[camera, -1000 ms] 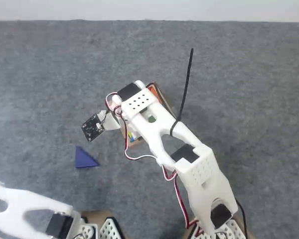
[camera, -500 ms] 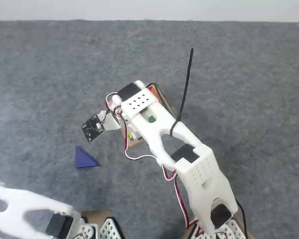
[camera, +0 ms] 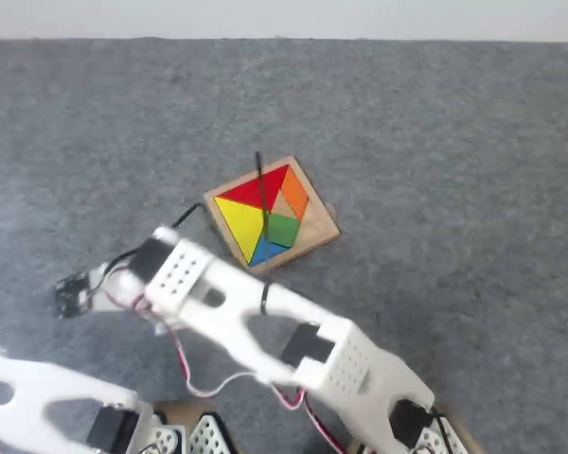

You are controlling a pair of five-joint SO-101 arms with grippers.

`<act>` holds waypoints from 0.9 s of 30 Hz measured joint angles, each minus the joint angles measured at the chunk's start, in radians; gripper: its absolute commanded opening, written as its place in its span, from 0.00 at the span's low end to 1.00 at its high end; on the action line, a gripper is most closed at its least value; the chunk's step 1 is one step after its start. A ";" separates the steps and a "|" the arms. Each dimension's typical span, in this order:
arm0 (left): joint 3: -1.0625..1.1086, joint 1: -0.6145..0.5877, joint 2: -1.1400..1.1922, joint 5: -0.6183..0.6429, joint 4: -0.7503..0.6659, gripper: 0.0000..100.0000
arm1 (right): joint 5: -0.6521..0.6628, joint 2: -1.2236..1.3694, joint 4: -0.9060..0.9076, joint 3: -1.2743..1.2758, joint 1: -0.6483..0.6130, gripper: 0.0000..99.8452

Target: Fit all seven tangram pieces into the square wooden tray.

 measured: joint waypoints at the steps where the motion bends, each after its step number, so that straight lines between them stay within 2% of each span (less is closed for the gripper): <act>1: 0.000 -0.006 0.000 0.000 0.000 0.25 | -0.008 0.002 -0.006 0.000 -0.005 0.21; 12: 0.000 -0.074 0.000 0.000 0.000 0.25 | -0.244 0.097 -0.238 -0.003 -0.006 0.22; 20: 0.000 -0.114 0.000 -0.031 0.000 0.25 | -0.267 0.155 -0.296 -0.015 -0.017 0.21; 27: 0.000 -0.123 0.000 -0.031 0.000 0.25 | -0.261 0.180 -0.229 -0.095 -0.018 0.03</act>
